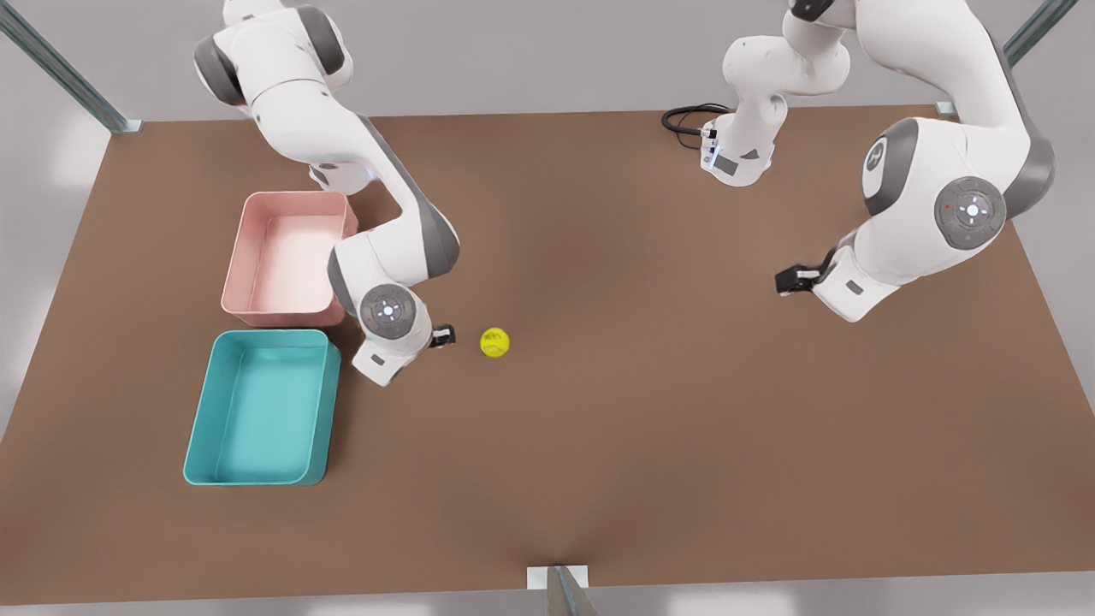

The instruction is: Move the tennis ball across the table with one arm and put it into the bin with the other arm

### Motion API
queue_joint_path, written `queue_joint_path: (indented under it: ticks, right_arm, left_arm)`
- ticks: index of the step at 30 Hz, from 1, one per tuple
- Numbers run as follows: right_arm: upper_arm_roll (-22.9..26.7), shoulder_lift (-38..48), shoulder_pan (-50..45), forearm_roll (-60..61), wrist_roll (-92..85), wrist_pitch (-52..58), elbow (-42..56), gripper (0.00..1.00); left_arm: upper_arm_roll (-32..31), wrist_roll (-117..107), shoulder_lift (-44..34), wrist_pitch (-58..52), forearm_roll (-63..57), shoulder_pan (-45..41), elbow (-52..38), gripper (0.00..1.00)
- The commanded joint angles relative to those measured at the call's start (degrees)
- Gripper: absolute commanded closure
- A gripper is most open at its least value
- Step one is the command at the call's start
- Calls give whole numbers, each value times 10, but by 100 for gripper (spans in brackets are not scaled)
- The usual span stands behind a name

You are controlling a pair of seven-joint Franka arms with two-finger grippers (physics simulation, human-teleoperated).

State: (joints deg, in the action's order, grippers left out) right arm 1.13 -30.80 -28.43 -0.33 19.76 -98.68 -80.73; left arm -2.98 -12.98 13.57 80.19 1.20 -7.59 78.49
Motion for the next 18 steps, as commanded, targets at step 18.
queue_joint_path:
  ticks: [18]
  right_arm:
    - [-93, -22, -4, 32, 321, -325, -167, 0]
  left_arm:
    - [-2, -166, 15, -13, 1, 21, 0, 0]
